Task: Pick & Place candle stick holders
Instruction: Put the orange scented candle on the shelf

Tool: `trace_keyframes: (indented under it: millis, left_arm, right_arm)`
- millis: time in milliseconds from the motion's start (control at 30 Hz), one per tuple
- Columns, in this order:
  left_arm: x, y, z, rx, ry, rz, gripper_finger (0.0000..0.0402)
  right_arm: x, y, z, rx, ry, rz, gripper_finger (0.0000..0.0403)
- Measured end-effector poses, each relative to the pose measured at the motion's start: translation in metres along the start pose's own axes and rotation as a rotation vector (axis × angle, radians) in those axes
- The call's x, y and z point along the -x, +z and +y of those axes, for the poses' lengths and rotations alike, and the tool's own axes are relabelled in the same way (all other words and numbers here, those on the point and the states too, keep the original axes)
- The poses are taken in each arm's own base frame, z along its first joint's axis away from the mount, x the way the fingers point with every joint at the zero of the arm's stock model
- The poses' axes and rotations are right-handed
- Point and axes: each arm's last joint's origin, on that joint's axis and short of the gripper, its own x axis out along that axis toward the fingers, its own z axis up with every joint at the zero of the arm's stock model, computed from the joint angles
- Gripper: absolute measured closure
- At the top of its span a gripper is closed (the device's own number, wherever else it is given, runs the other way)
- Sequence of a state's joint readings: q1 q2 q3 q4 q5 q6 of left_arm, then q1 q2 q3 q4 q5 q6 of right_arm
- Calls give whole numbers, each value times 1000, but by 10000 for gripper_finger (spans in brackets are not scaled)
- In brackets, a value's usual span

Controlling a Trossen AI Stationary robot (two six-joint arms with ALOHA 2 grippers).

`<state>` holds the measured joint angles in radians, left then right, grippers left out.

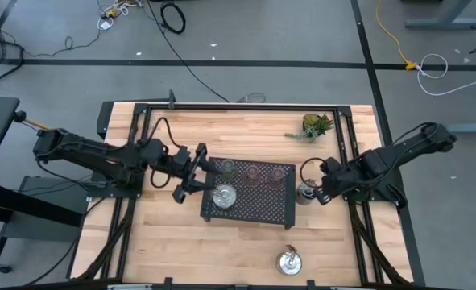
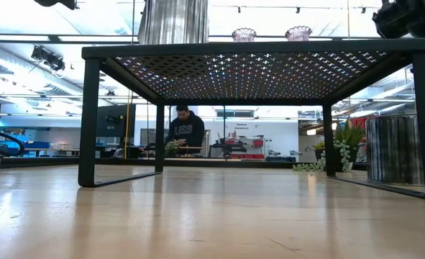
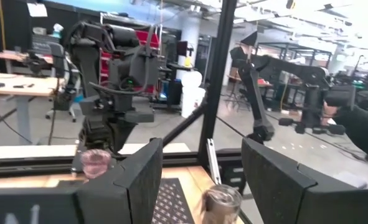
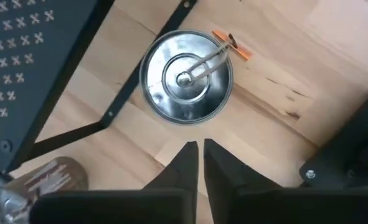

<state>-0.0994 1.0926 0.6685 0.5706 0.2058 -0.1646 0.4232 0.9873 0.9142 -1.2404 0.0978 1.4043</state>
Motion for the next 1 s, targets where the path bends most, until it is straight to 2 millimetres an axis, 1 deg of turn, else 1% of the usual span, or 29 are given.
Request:
trace_keyframes:
  millis: [233,333,567,700,1000]
  left_arm:
    - [-1,-3,-6,4,-14,21,179]
    - [-1,-4,-6,8,-14,28,179]
    - [-1,-6,-6,21,-10,53,179]
    - [-1,-6,-6,21,-10,54,179]
    - [-1,-9,-5,27,-5,82,179]
  right_arm:
    - [-14,2,9,47,-99,-57,324]
    - [-17,4,10,59,-151,-101,302]
    - [-25,4,13,61,-215,-116,259]
    - [-29,4,16,61,-236,-116,248]
    - [-36,4,20,36,-255,-114,250]
